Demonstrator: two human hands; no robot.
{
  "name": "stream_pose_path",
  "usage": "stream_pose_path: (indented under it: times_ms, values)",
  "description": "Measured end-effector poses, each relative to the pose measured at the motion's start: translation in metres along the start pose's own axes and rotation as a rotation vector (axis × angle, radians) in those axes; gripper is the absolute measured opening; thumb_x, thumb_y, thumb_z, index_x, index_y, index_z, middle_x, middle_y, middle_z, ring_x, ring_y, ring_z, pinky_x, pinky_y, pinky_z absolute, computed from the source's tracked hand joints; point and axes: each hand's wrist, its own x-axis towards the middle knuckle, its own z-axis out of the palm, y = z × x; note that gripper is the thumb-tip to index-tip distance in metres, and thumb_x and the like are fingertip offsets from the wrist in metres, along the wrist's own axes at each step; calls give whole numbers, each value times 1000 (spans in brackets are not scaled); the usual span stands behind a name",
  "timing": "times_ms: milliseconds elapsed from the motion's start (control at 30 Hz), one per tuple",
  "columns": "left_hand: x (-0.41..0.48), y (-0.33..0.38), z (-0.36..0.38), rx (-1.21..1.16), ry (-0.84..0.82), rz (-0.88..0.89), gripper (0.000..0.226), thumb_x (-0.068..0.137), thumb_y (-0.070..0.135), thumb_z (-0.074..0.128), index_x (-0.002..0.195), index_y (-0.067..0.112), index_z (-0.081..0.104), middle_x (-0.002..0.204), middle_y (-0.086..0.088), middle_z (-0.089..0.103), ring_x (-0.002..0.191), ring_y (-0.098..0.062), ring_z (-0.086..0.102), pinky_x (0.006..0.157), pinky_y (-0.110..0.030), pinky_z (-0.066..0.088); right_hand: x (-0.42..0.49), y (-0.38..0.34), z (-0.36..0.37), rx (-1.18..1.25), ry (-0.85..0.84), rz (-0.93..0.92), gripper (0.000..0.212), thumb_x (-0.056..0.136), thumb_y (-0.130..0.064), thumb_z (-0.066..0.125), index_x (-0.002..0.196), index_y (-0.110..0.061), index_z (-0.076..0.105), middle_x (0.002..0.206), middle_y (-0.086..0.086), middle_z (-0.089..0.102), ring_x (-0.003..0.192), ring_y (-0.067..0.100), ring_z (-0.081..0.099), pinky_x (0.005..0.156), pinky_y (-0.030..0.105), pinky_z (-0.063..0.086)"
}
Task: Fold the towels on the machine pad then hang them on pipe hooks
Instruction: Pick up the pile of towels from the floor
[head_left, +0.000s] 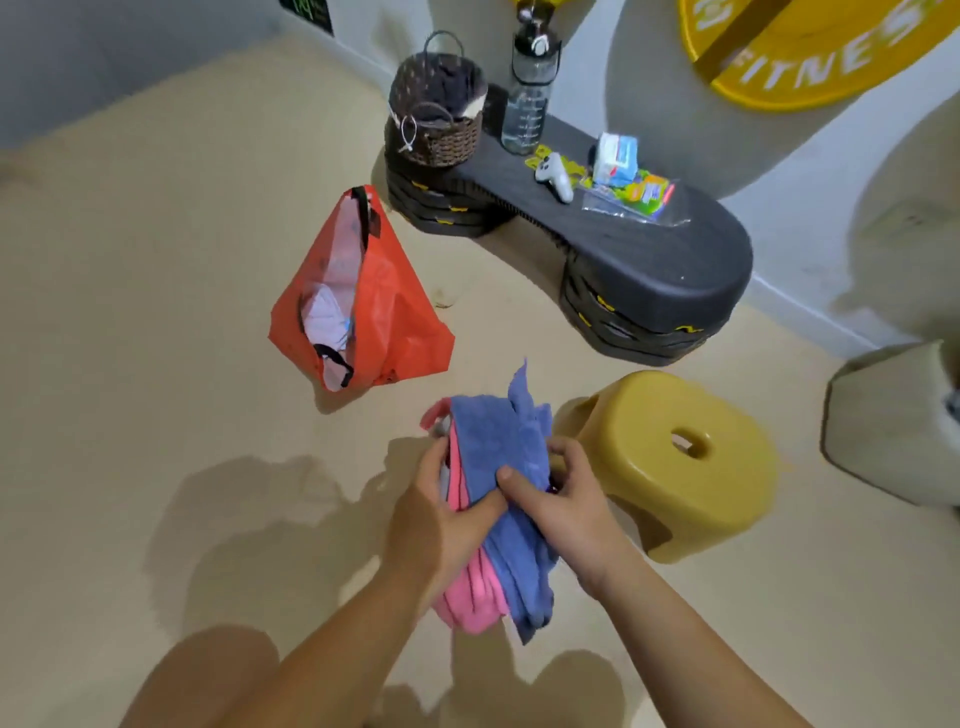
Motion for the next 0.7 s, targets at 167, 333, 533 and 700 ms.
stream_pose_path:
  times_ms: [167,333,533,700]
  values:
    - [-104,185,-26,249,-88,189,77,89,47,73,152,57,29,151,30,45,135,6,49,108,-25,48,-148,-160,-44,11,71,-181,46,95,-30,73,131,-47,50,119,-5,74,107,13,73,91,39,61]
    - [-208,323,-45,260,-237,222,71,86,46,70,143,69,35,145,35,44,137,12,44,115,-34,45,-291,-268,-90,-95,197,-241,41,95,-34,73,131,-45,58,121,-38,63,116,-8,63,100,23,53]
    - [-315,408,-38,274,-384,300,68,89,36,74,129,78,38,133,37,45,127,17,45,109,-23,42,-436,-309,-121,-53,342,-224,50,97,-30,70,140,-45,51,132,-36,59,122,-10,58,103,21,50]
    - [-393,428,-2,300,-603,406,62,86,36,80,124,71,47,136,35,49,130,14,45,112,-24,38,-562,-281,-144,81,597,-182,54,94,-16,72,138,-42,55,137,-26,60,131,2,57,112,41,48]
